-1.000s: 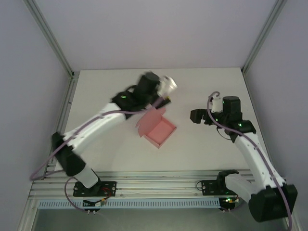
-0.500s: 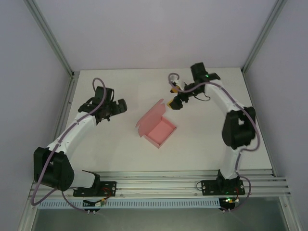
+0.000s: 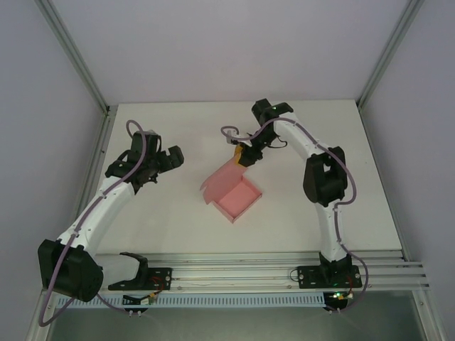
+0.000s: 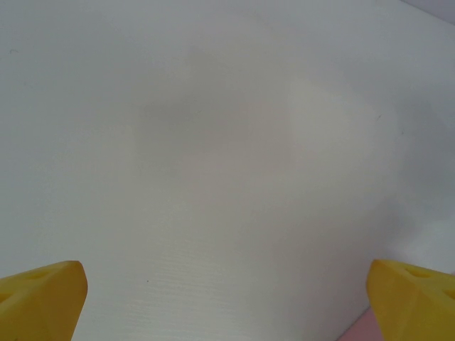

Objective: Assemble paper box

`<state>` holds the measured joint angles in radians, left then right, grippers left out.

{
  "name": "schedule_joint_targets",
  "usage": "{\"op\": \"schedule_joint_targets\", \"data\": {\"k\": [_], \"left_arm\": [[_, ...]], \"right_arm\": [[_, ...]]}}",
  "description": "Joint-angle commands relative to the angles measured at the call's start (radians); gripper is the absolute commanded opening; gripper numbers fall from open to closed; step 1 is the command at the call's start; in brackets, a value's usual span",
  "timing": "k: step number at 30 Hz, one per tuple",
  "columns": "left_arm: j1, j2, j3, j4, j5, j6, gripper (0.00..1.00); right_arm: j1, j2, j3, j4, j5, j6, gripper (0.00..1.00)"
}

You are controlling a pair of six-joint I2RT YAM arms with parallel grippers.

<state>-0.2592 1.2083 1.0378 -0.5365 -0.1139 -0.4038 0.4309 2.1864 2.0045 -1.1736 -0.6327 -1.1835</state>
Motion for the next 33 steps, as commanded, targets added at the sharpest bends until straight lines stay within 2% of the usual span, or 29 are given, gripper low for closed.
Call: {"op": "schedule_joint_targets", "data": {"k": [1, 7, 11, 13, 15, 17, 18, 19, 21, 23, 28, 33], "left_arm": [[0.008, -0.024, -0.006, 0.039, 0.025, 0.023, 1.00], [0.009, -0.011, -0.016, 0.152, 0.192, 0.126, 1.00], [0.009, -0.028, -0.090, 0.337, 0.302, 0.258, 1.00], [0.012, -0.024, -0.114, 0.404, 0.399, 0.315, 1.00], [0.015, 0.011, -0.110, 0.407, 0.538, 0.397, 1.00], [0.015, 0.060, -0.101, 0.405, 0.618, 0.463, 1.00], [0.014, 0.082, -0.094, 0.405, 0.627, 0.477, 1.00], [0.014, 0.107, -0.081, 0.396, 0.635, 0.496, 1.00], [0.014, 0.161, -0.039, 0.347, 0.663, 0.552, 1.00], [0.014, 0.211, 0.016, 0.269, 0.699, 0.614, 0.95], [0.010, 0.287, 0.092, 0.092, 0.760, 0.716, 0.83], [-0.032, 0.320, 0.097, 0.080, 0.669, 0.720, 0.72]], "right_arm": [[-0.010, -0.088, -0.048, 0.042, 0.042, 0.077, 0.14], [-0.036, -0.142, -0.106, 0.059, 0.053, 0.189, 0.10], [-0.060, -0.230, -0.275, 0.233, 0.057, 0.277, 0.09], [-0.064, -0.272, -0.358, 0.339, 0.073, 0.310, 0.09], [-0.078, -0.281, -0.374, 0.350, 0.036, 0.326, 0.14], [-0.090, -0.276, -0.374, 0.345, 0.010, 0.339, 0.21], [-0.095, -0.275, -0.376, 0.349, 0.007, 0.346, 0.25], [-0.099, -0.273, -0.378, 0.354, 0.011, 0.356, 0.36], [-0.112, -0.280, -0.390, 0.368, 0.017, 0.377, 0.42], [-0.124, -0.300, -0.401, 0.356, 0.018, 0.395, 0.54], [-0.129, -0.349, -0.459, 0.308, 0.063, 0.385, 0.55], [-0.129, -0.338, -0.461, 0.302, 0.069, 0.430, 0.49]]}}
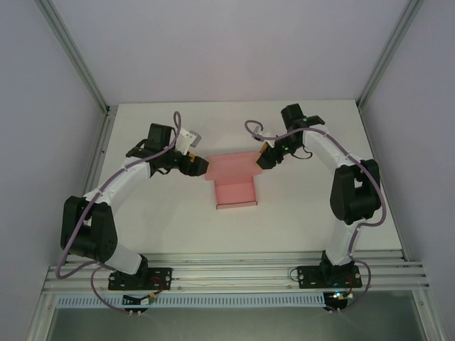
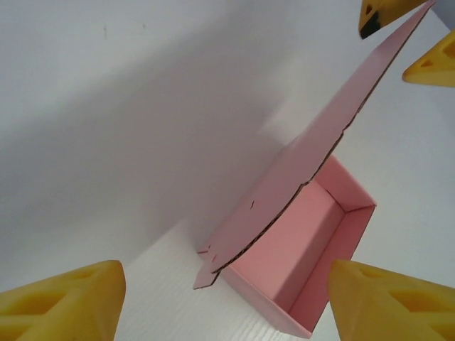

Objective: Assemble paper box

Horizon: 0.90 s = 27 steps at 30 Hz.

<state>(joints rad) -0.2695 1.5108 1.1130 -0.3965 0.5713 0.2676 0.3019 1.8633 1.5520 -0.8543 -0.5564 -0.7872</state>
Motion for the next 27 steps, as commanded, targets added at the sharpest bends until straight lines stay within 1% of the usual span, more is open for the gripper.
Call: {"op": "schedule_joint_targets", "data": {"k": [1, 2, 5, 6, 9, 11, 12, 13, 16, 19, 21, 23, 27], "left_arm": [[-0.031, 0.024, 0.026, -0.068, -0.033, 0.048, 0.70], [-0.049, 0.032, 0.036, -0.087, -0.063, 0.051, 0.70], [-0.099, 0.059, 0.062, -0.128, -0.136, 0.072, 0.64], [-0.108, 0.064, 0.065, -0.131, -0.141, 0.075, 0.61], [-0.121, 0.067, 0.061, -0.111, -0.194, 0.059, 0.50], [-0.127, 0.073, 0.062, -0.097, -0.220, 0.051, 0.45], [-0.129, 0.079, 0.068, -0.096, -0.223, 0.046, 0.40], [-0.131, 0.087, 0.074, -0.095, -0.217, 0.045, 0.38], [-0.141, 0.108, 0.086, -0.094, -0.222, 0.046, 0.37], [-0.153, 0.136, 0.120, -0.116, -0.236, 0.054, 0.33], [-0.160, 0.155, 0.143, -0.135, -0.236, 0.070, 0.32], [-0.163, 0.172, 0.165, -0.155, -0.247, 0.082, 0.32], [-0.165, 0.183, 0.191, -0.194, -0.291, 0.105, 0.32]], "right_arm": [[0.002, -0.012, -0.009, -0.013, -0.010, 0.043, 0.46], [0.004, -0.005, -0.004, -0.013, -0.011, 0.053, 0.45], [0.014, 0.003, -0.003, -0.021, 0.008, 0.067, 0.41], [0.014, 0.003, -0.008, -0.016, 0.017, 0.072, 0.37], [0.016, 0.005, -0.019, -0.029, 0.029, 0.081, 0.27], [0.016, 0.001, -0.025, -0.033, 0.035, 0.089, 0.26], [0.017, -0.002, -0.029, -0.034, 0.038, 0.091, 0.23], [0.018, -0.007, -0.035, -0.034, 0.037, 0.090, 0.22], [0.019, -0.021, -0.054, -0.016, 0.037, 0.091, 0.21], [0.020, -0.021, -0.056, -0.015, 0.030, 0.094, 0.15], [0.020, -0.020, -0.056, -0.019, 0.029, 0.092, 0.14], [0.020, -0.021, -0.059, -0.019, 0.036, 0.089, 0.12], [0.020, -0.027, -0.060, -0.040, 0.041, 0.051, 0.05]]}}
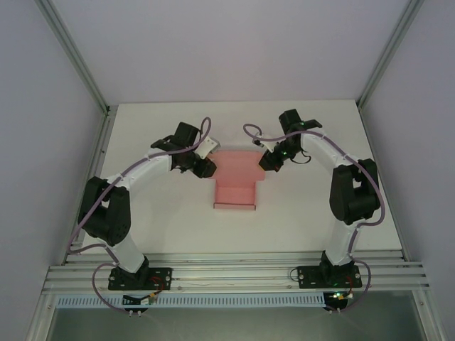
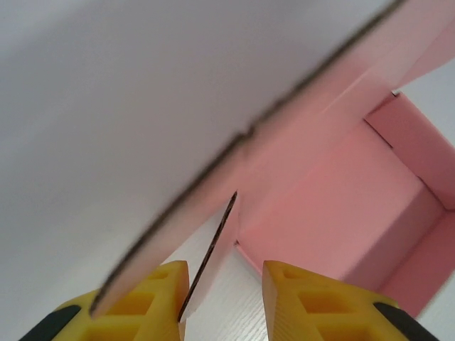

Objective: Assemble paper box

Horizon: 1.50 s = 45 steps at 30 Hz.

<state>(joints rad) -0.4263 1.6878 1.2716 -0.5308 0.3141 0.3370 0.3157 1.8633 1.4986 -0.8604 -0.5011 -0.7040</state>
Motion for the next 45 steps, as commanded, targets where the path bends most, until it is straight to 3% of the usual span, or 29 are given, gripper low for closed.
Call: {"op": "schedule_joint_targets", "data": {"k": [1, 6, 11, 17, 23, 29, 34, 36, 40, 45], "left_arm": [[-0.008, 0.001, 0.033, -0.069, -0.051, 0.043, 0.32], [-0.007, -0.041, 0.012, -0.084, -0.100, 0.082, 0.34], [-0.003, -0.063, -0.023, -0.025, -0.014, 0.101, 0.36], [0.030, -0.056, -0.025, -0.008, 0.163, 0.126, 0.37], [0.043, -0.045, -0.032, 0.007, 0.175, 0.136, 0.37], [0.047, -0.047, -0.016, -0.012, 0.231, 0.138, 0.33], [0.046, -0.043, -0.014, -0.012, 0.198, 0.126, 0.31], [0.047, -0.038, -0.001, -0.029, 0.192, 0.125, 0.24], [0.033, -0.020, 0.028, -0.048, 0.173, 0.105, 0.00], [-0.013, -0.040, 0.015, 0.053, 0.067, 0.000, 0.00]], "right_arm": [[0.006, -0.029, -0.006, -0.034, -0.012, -0.039, 0.04], [0.006, -0.030, 0.013, -0.066, -0.017, -0.098, 0.01], [0.006, -0.054, -0.011, -0.046, -0.069, -0.162, 0.01], [0.005, -0.081, -0.025, -0.036, -0.114, -0.200, 0.02], [0.000, -0.094, -0.026, -0.101, -0.165, -0.288, 0.03], [-0.001, -0.074, -0.007, -0.101, -0.142, -0.250, 0.03], [-0.002, -0.071, -0.003, -0.098, -0.115, -0.241, 0.03], [-0.001, -0.072, 0.002, -0.095, -0.101, -0.231, 0.03], [0.000, -0.060, 0.019, -0.074, -0.077, -0.171, 0.04], [0.028, -0.073, 0.003, 0.087, 0.073, 0.079, 0.06]]}}
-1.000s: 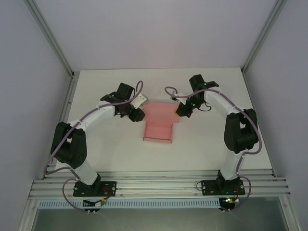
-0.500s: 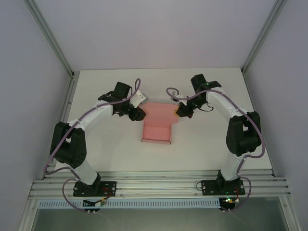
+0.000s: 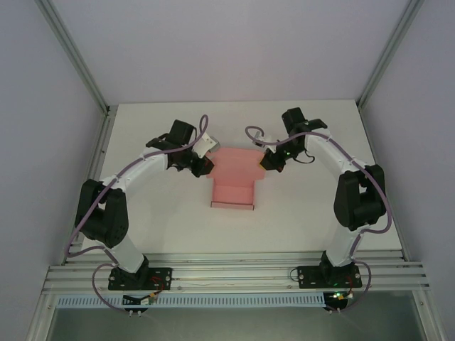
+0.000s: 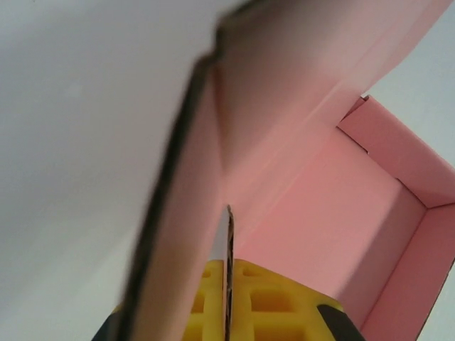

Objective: Assemble paper box

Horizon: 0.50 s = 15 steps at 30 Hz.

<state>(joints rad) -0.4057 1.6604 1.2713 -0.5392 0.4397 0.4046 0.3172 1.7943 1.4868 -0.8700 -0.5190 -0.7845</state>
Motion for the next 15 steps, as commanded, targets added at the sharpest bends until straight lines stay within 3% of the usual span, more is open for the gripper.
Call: {"op": "schedule_joint_targets", "data": {"k": [1, 5, 10, 12, 15], "left_arm": [[-0.047, -0.017, 0.007, 0.100, -0.102, -0.104, 0.00], [-0.117, -0.019, -0.023, 0.252, -0.359, -0.331, 0.00], [-0.201, 0.012, -0.076, 0.448, -0.550, -0.615, 0.00], [-0.233, 0.027, -0.086, 0.501, -0.671, -0.676, 0.00], [-0.252, 0.054, -0.085, 0.555, -0.792, -0.758, 0.00]], "right_arm": [[0.041, -0.015, -0.001, 0.141, 0.130, 0.221, 0.06], [0.114, -0.062, -0.059, 0.339, 0.423, 0.613, 0.06], [0.235, -0.072, -0.112, 0.462, 0.815, 1.007, 0.07], [0.285, -0.073, -0.128, 0.513, 0.889, 1.106, 0.08], [0.344, -0.078, -0.199, 0.679, 0.888, 1.165, 0.07]]}}
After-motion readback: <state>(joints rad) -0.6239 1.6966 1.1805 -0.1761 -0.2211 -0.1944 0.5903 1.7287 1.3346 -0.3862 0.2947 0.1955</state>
